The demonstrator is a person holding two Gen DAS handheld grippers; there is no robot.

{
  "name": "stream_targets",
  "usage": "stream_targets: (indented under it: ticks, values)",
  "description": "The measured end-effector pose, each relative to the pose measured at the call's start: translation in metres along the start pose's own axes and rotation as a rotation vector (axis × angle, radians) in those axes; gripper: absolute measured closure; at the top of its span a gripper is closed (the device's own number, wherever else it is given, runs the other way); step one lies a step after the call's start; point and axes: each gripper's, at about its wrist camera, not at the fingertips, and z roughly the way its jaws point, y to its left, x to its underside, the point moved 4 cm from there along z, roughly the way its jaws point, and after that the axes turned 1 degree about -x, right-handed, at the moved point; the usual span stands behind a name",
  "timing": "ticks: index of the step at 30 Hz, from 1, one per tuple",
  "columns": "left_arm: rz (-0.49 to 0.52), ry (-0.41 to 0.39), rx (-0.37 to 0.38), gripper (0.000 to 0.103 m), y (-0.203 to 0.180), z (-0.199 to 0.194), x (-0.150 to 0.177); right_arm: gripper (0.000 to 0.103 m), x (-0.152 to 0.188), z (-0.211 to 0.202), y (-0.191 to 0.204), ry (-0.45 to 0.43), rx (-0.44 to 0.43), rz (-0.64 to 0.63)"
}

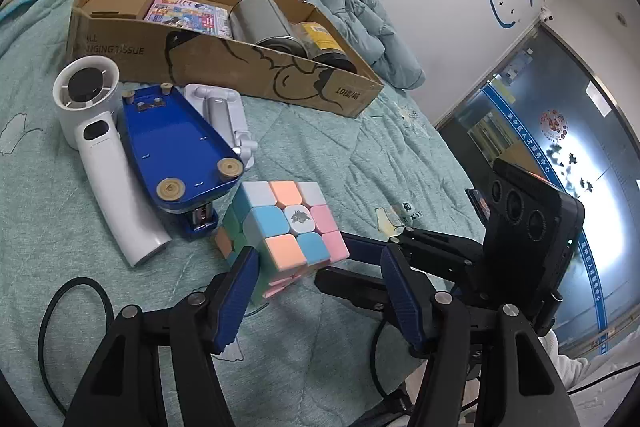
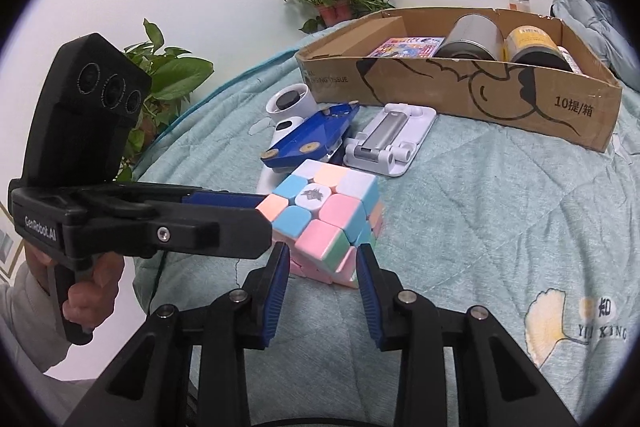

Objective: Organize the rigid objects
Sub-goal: 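Hold the Rubik's cube raised in the left tool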

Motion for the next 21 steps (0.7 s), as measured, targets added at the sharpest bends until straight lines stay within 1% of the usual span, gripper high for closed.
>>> stream_targets:
  ticks: [1, 4, 8, 11, 18, 21]
  values:
    - [0.006, 0.001, 0.004, 0.042, -0.001, 0.0, 0.0, 0.071, 0.0, 0.001, -0.001, 0.005, 0.004, 0.004]
    - [0.034, 0.003, -0.028, 0.042, -0.006, 0.004, 0.002, 0.072, 0.001, 0.004, -0.004, 0.005, 0.003, 0.025]
    - [0.037, 0.018, -0.053, 0.042, -0.008, 0.01, 0.006, 0.073, 0.002, 0.004, -0.008, 0.004, -0.022, 0.061]
    - [0.032, 0.014, -0.063, 0.042, -0.01, 0.01, 0.008, 0.073, 0.002, 0.004, -0.008, 0.006, -0.016, 0.069]
    - [0.002, 0.011, -0.054, 0.042, -0.005, 0.009, 0.008, 0.073, 0.002, 0.004, -0.007, 0.018, 0.002, 0.117]
    - [-0.003, 0.007, -0.051, 0.042, -0.004, 0.008, 0.008, 0.073, 0.001, 0.005, -0.006, 0.029, 0.024, 0.143]
